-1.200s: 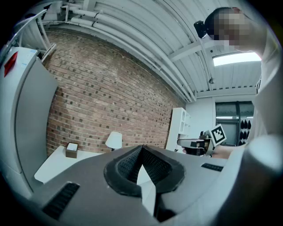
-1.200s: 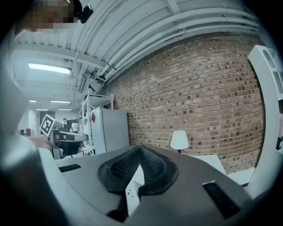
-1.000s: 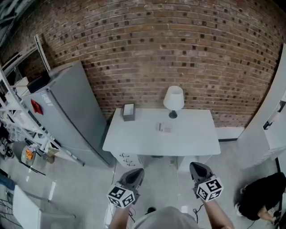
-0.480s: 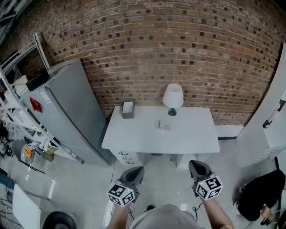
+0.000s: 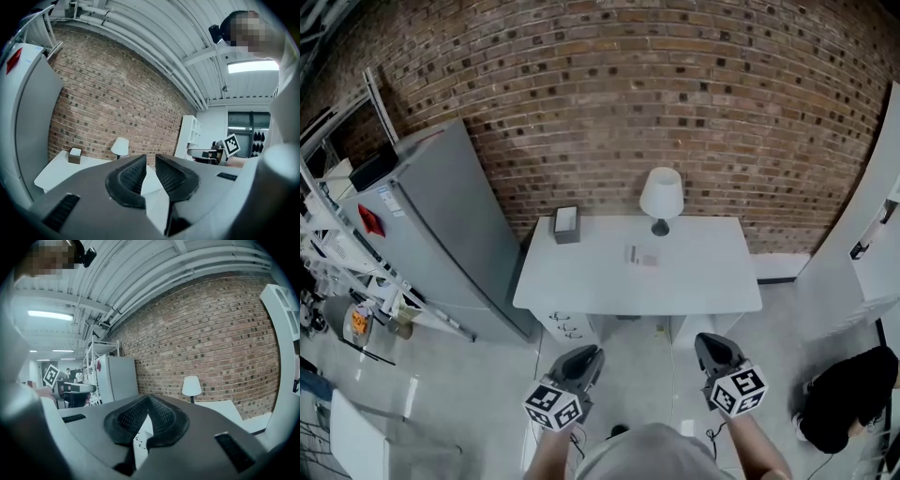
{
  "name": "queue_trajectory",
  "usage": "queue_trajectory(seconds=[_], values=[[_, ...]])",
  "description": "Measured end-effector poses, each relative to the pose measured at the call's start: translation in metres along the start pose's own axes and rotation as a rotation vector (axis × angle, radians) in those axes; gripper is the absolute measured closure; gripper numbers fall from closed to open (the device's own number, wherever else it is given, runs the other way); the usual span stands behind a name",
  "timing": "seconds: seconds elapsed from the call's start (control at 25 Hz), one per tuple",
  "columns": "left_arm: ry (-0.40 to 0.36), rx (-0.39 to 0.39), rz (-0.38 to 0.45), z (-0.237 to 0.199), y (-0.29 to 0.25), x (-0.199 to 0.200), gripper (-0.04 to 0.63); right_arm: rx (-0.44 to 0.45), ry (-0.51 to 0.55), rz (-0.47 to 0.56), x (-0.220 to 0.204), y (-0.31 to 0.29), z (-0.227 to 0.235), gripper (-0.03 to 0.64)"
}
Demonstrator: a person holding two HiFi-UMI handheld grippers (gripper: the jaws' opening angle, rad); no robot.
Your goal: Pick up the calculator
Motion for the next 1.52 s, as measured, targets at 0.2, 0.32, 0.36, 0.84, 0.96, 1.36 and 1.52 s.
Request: queue_trajectory(seconds=[0.2,0.32,0.36,0.84,0.96,1.36,1.52], values=[[0.005,0.002,-0.003,-0.01,0.006,-0.003,0.488,-0.006,0.006,-0.015,-0.004,-0.004,-0.01,0.606],[0.01,-0.006,-0.008,-0.015,0.01,-0.005,0.465,-0.02,0.011,-0.03,-0.006,-0.005,-0.015,0.606],[0.011,-0.013,-0.01,-0.016,0.011,-0.005,0.463,-0.028,0.012,-0.036,-0.007,-0.005,-0.017,0.606],[0.025,-0.06,-0.044,-0.038,0.03,-0.009,0.431,-0.094,0.013,-0.069,-0.014,-0.015,-0.044,0.606],[0.027,-0.064,-0.054,-0.041,0.035,-0.011,0.43,-0.095,0.01,-0.068,-0.019,-0.017,-0.05,0.606],[0.061,-0.051,-0.087,-0.057,0.017,-0.021,0.431,-0.118,-0.003,-0.096,-0.029,-0.026,-0.035,0.606],[0.062,-0.043,-0.097,-0.066,-0.004,-0.023,0.428,-0.109,-0.017,-0.1,-0.032,-0.044,-0.015,0.606]])
Point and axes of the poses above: the fingertips, and each gripper's own axes: y backward along the fingers, z to its right, x out of its top, the point moved 7 cm from there along y, backward along the fingers, and after that the axes turned 6 degrees about z, right-handed, at the moved point
